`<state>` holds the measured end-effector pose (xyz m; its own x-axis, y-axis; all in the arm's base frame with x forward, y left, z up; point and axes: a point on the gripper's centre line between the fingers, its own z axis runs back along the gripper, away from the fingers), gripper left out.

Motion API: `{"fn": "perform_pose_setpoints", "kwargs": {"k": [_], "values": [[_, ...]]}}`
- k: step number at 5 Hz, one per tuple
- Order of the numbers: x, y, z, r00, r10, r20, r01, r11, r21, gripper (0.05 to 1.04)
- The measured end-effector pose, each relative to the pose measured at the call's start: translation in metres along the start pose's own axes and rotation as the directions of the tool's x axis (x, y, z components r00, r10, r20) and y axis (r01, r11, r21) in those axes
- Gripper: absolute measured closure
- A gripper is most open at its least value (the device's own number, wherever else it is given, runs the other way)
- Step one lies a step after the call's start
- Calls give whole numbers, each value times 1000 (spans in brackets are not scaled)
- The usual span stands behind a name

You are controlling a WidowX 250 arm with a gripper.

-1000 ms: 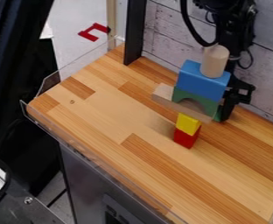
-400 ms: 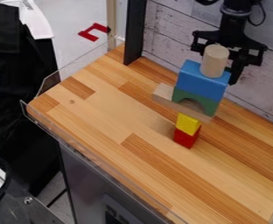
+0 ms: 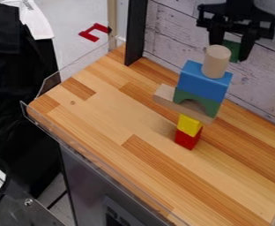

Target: Put the green cube in the cylindre objet

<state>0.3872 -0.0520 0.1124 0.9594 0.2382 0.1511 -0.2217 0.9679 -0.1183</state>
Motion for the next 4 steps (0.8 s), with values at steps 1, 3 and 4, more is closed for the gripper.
{"fn": "perform_pose_setpoints", "kwargs": {"k": [1,3,4], "values": [[11,2,14,1000,18,20,-17,1000,-12,530],[19,3,52,993,23,112,-22,1000,-8,530],[17,6,57,995,29,95,-30,1000,9,530]]}}
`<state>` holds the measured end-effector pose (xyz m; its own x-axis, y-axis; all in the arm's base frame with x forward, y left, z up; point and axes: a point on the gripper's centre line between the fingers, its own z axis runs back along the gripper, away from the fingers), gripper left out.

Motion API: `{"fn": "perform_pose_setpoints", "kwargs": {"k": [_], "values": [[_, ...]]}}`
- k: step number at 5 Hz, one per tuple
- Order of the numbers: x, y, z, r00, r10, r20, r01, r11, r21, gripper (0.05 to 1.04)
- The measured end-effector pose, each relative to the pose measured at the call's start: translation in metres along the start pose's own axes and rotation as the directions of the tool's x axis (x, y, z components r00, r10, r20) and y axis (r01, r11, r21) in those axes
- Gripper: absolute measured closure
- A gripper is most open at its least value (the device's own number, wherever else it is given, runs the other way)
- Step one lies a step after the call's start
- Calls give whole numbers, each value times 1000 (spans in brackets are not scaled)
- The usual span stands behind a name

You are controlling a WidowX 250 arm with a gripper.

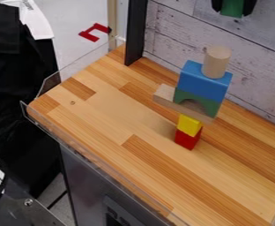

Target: Put the green cube in the cylindre objet

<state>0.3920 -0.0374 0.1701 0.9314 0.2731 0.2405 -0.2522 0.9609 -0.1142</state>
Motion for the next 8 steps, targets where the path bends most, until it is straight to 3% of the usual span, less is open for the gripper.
{"fn": "perform_pose_setpoints", "kwargs": {"k": [2,5,8], "values": [[-9,10,22,1000,19,-11,-19,1000,-21,530],[-50,14,17,995,13,-102,-15,1000,-19,530],[-62,-8,25,988,-44,-148,38,998,-49,530]]}}
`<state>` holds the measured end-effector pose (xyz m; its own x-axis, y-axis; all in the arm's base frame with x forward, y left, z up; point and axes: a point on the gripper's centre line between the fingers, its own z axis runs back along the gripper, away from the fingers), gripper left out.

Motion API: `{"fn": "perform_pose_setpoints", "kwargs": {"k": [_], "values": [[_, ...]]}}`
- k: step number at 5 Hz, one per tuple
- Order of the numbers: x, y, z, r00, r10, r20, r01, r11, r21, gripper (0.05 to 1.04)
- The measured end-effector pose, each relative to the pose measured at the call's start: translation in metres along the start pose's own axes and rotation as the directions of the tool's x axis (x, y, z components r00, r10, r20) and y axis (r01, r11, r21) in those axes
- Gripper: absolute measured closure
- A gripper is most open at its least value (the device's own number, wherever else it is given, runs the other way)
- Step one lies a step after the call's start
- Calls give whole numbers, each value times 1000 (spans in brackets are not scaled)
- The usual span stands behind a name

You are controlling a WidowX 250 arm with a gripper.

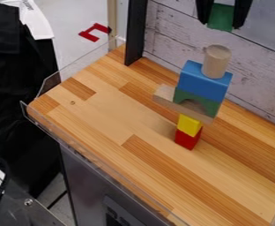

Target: Put the green cube in the cylindre objet

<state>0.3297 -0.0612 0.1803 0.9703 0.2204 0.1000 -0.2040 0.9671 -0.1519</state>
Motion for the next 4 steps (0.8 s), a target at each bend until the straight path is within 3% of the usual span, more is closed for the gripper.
{"fn": "perform_pose_setpoints", "kwargs": {"k": [2,4], "values": [[-14,-5,-13,998,19,-59,-19,1000,-13,530],[-21,-2,-10,998,39,-44,-40,999,-17,530]]}}
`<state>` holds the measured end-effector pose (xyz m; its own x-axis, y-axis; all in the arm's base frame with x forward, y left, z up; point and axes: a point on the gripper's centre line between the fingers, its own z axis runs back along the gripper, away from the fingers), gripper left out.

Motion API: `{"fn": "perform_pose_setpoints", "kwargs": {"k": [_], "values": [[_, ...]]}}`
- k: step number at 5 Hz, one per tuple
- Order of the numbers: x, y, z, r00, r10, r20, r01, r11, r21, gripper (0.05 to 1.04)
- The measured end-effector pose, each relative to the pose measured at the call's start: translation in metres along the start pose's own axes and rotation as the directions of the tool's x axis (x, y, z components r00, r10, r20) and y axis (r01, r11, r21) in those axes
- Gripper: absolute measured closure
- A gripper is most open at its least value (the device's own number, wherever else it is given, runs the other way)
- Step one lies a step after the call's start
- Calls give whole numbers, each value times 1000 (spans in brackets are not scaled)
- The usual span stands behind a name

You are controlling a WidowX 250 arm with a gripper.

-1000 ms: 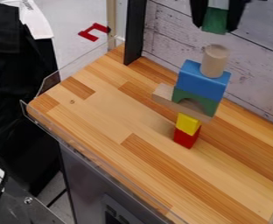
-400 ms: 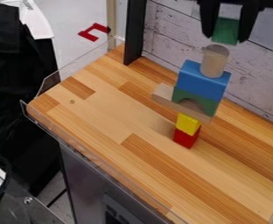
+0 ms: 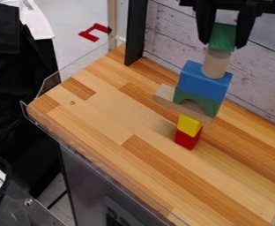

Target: Put the green cube in the cylindre objet

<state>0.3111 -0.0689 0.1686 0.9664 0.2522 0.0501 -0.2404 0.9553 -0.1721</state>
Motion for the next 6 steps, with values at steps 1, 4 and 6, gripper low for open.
{"fn": "perform_pose_setpoints", "kwargs": {"k": [1,4,6], "values": [[0,1,0,1000,4,-3,-4,1000,0,530],[-1,0,-7,999,5,-47,-5,1000,16,160],[1,3,-7,998,52,-42,-51,999,14,83]]}}
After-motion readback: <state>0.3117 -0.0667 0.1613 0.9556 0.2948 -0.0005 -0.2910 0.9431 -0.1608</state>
